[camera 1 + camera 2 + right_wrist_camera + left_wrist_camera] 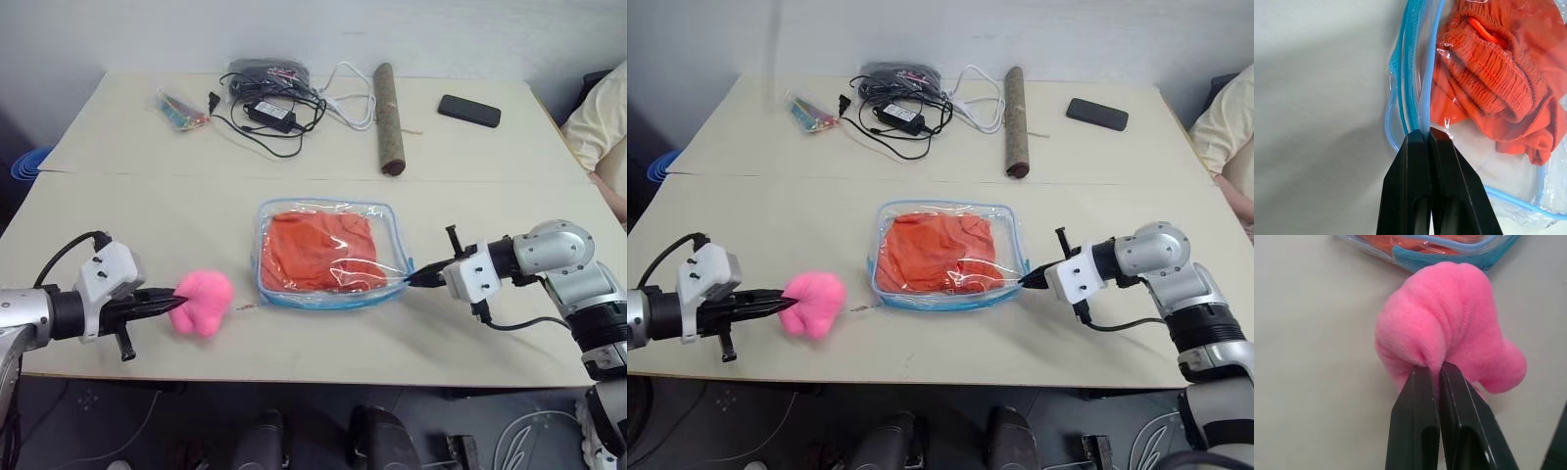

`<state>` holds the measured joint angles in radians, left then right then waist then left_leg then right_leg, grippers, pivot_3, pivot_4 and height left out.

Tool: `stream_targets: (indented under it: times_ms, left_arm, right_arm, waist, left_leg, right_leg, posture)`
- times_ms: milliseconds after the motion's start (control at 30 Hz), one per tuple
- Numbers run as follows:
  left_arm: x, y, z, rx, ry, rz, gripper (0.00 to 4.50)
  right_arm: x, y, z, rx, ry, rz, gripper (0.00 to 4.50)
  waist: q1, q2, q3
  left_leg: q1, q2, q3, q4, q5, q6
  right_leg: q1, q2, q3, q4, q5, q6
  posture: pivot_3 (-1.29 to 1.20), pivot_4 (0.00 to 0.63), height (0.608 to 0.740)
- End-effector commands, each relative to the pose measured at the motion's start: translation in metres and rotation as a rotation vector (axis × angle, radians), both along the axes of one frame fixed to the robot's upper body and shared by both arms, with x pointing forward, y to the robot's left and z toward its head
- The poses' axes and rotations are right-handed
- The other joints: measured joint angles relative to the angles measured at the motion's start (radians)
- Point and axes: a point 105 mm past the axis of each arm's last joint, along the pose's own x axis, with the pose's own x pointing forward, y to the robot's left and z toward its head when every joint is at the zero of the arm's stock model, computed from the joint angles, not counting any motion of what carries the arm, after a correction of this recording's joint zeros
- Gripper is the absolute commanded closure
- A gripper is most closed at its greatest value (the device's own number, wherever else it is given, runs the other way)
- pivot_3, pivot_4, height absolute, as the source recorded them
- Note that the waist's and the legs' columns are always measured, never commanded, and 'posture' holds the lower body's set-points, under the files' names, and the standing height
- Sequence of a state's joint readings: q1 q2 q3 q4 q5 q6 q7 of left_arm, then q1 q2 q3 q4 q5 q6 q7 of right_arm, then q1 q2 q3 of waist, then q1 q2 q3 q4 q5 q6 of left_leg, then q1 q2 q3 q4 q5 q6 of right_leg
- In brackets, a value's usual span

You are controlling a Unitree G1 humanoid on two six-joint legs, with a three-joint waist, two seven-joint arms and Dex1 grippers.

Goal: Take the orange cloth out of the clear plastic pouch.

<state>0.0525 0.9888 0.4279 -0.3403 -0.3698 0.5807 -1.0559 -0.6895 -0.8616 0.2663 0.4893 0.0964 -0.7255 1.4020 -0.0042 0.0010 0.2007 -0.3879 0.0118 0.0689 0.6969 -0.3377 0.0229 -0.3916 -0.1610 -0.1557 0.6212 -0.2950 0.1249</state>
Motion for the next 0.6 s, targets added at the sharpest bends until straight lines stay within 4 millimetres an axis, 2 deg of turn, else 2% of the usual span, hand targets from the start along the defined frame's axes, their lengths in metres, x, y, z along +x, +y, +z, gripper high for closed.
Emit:
stream_targets:
  times_ms: [33,200,267,367,467,600]
  left_arm:
    - [0.006,0.017,0.007,0.019,-0.037,0.054,4.49]
    - [0.011,0.008,0.001,-0.039,-0.036,0.047,4.49]
    - [0.011,-0.001,-0.003,-0.077,-0.031,0.035,4.5]
    - [0.011,-0.013,0.002,-0.154,-0.038,0.025,3.77]
    - [0.01,-0.019,0.009,-0.208,-0.045,0.024,2.82]
    - [-0.002,-0.016,0.021,-0.26,-0.029,0.018,1.57]
  right_arm:
    - [0.004,-0.007,0.013,0.009,-0.043,-0.022,4.5]
    - [0.004,-0.006,0.012,0.023,-0.019,-0.036,4.5]
    - [0.001,-0.006,0.01,0.031,0.031,-0.051,4.03]
    - [-0.006,-0.008,0.011,0.051,0.078,-0.067,3.17]
    - [-0.012,-0.011,0.014,0.078,0.111,-0.098,2.14]
    - [-0.023,-0.015,0.025,0.161,0.2,-0.178,0.73]
  waist:
    - [0.0,0.0,0.0]
    - [0.002,0.0,0.0]
    - [0.002,0.0,0.0]
    - [0.003,0.0,0.0]
    - [0.003,0.0,0.0]
    - [0.004,0.0,0.0]
  left_leg:
    - [0.0,0.0,0.0,0.0,0.0,0.0]
    - [0.0,0.0,0.0,0.0,0.0,0.0]
    - [0.0,0.0,0.0,0.0,0.0,0.0]
    - [0.0,0.0,0.0,0.0,0.0,0.0]
    - [0.0,0.0,0.0,0.0,0.0,0.0]
    - [0.0,0.0,0.0,0.0,0.0,0.0]
  right_leg:
    - [0.0,0.0,0.0,0.0,0.0,0.0]
    - [0.0,0.0,0.0,0.0,0.0,0.0]
    - [0.0,0.0,0.0,0.0,0.0,0.0]
    - [0.0,0.0,0.0,0.0,0.0,0.0]
    - [0.0,0.0,0.0,0.0,0.0,0.0]
    - [0.0,0.0,0.0,0.001,0.0,0.0]
  posture:
    - [0.0,0.15,0.74]
    - [0.0,0.15,0.74]
    - [0.0,0.15,0.74]
    - [0.0,0.15,0.74]
    - [0.0,0.15,0.74]
    - [0.0,0.15,0.74]
